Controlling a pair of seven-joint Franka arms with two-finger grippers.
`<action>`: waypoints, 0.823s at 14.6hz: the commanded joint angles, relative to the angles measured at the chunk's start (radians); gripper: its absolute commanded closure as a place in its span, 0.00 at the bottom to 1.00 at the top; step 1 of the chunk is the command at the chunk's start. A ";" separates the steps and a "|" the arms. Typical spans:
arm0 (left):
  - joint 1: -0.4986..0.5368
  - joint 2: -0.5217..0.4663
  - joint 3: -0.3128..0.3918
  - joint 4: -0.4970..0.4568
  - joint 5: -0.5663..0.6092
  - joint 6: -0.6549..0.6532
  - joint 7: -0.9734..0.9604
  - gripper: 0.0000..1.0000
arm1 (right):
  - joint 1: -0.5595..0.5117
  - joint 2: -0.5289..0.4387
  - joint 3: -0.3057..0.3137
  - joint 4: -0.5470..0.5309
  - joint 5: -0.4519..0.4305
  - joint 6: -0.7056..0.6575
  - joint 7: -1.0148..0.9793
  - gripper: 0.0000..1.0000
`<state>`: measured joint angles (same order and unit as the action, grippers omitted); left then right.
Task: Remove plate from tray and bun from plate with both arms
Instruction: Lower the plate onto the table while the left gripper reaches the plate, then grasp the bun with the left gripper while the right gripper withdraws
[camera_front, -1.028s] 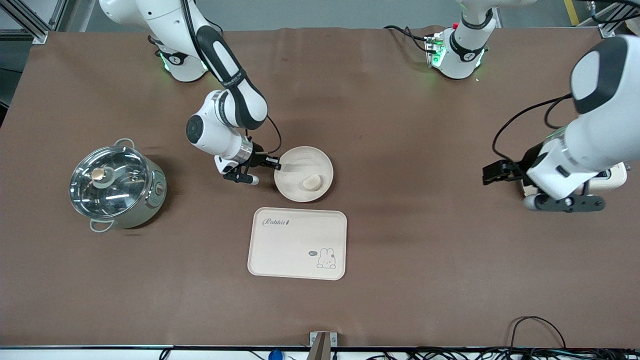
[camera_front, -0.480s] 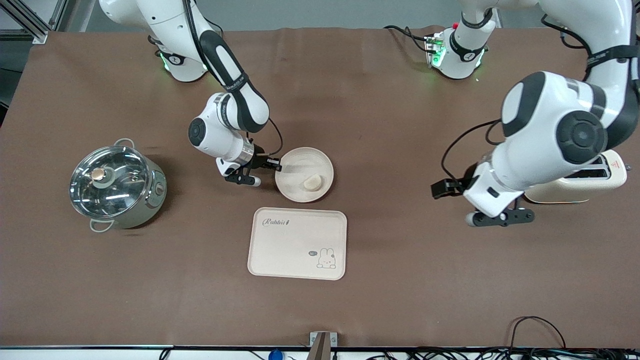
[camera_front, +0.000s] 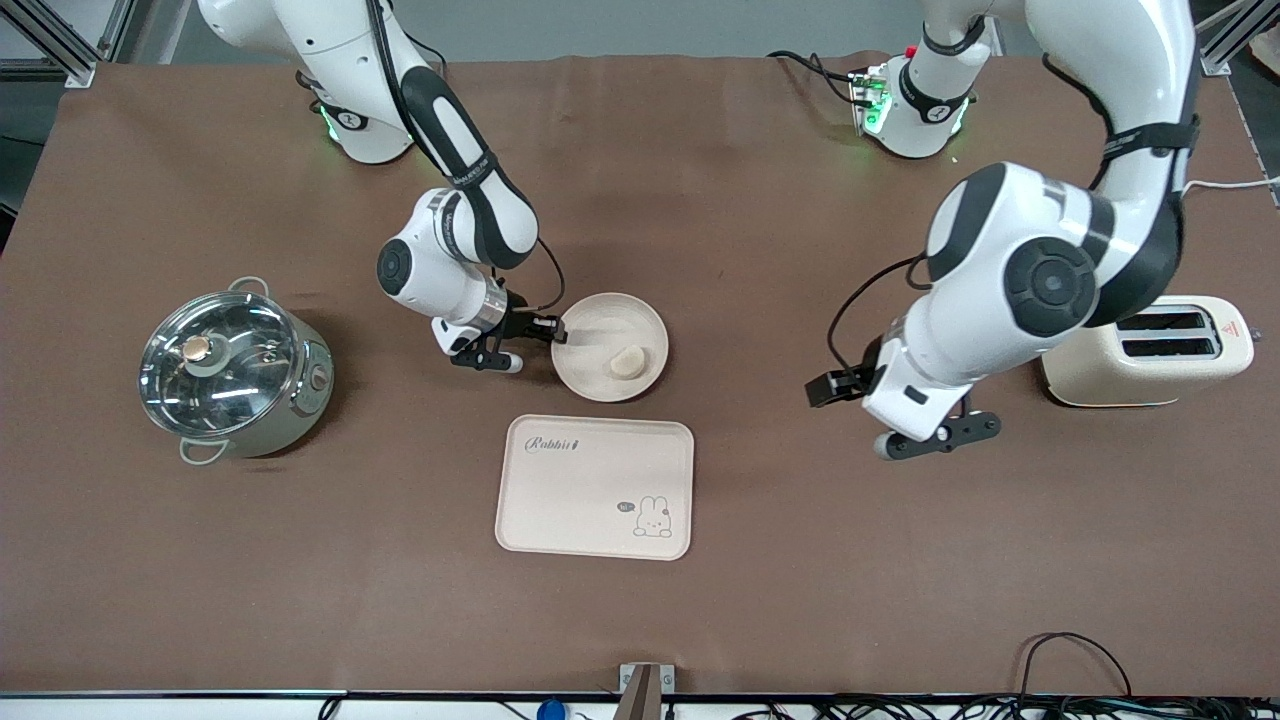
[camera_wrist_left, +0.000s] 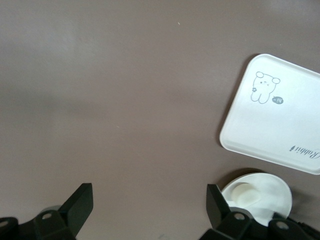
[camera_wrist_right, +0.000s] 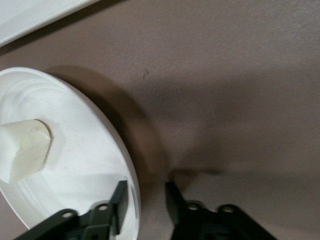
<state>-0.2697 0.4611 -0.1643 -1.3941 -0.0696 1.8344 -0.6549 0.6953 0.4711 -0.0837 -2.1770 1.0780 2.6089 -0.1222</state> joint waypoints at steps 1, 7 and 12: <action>-0.049 0.025 0.005 0.007 -0.002 0.028 -0.138 0.00 | -0.016 0.011 0.002 -0.001 0.020 -0.007 -0.025 0.24; -0.184 0.106 0.009 0.000 0.005 0.130 -0.446 0.00 | -0.072 -0.060 -0.002 -0.012 0.020 -0.113 -0.017 0.06; -0.304 0.198 0.006 0.000 0.108 0.238 -0.702 0.00 | -0.126 -0.184 -0.024 -0.066 0.010 -0.151 -0.008 0.00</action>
<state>-0.5389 0.6271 -0.1641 -1.3999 0.0133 2.0249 -1.2776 0.5870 0.3793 -0.1036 -2.1769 1.0794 2.4621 -0.1221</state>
